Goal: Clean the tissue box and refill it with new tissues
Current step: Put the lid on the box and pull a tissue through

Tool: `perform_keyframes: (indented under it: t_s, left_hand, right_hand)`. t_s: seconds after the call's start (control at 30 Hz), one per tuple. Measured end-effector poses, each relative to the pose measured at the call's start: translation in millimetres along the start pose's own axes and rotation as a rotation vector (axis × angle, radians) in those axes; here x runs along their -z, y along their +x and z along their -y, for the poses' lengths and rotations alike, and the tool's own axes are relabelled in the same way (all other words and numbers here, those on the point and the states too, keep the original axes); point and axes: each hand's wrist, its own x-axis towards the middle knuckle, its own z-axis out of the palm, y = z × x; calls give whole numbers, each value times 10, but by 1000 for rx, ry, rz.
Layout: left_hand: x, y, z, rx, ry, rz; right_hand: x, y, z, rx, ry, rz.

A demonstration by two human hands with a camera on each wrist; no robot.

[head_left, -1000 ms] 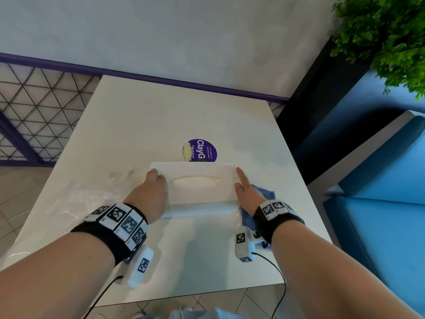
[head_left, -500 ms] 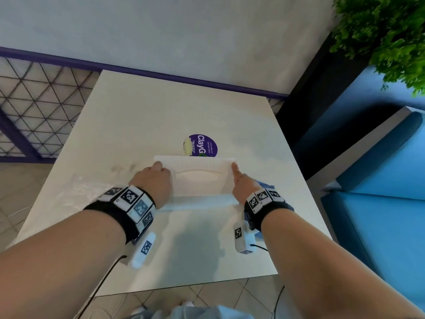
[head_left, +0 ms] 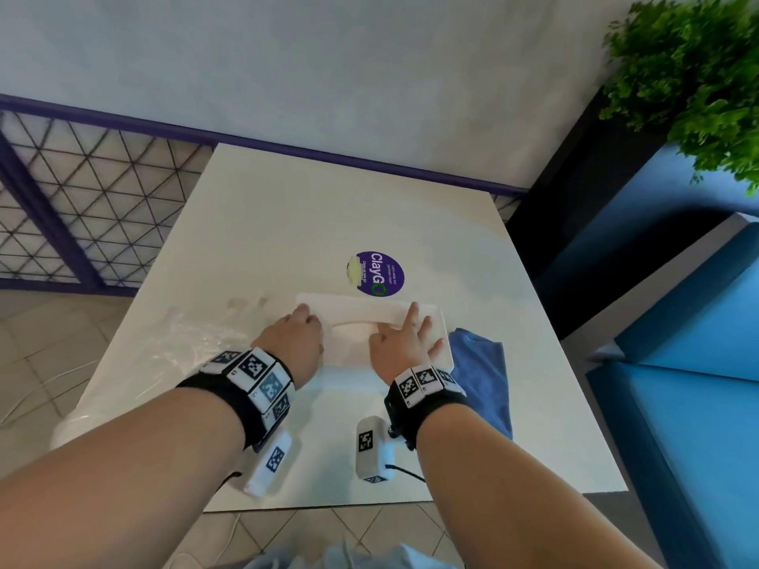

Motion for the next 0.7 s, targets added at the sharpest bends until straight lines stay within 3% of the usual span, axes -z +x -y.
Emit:
perform_keyframes:
  t_s: [0.17,0.5,0.7]
  left_hand:
    - [-9,7,-3,6,-1,-13]
    - [-86,46,48,-2,-17,8]
    - [-95,60,62,-7,-34,33]
  right_hand:
    - [15,30,153,-98,39,49]
    - [181,-21,23,-34,120,25]
    - [393,63,-42,61,353,-155]
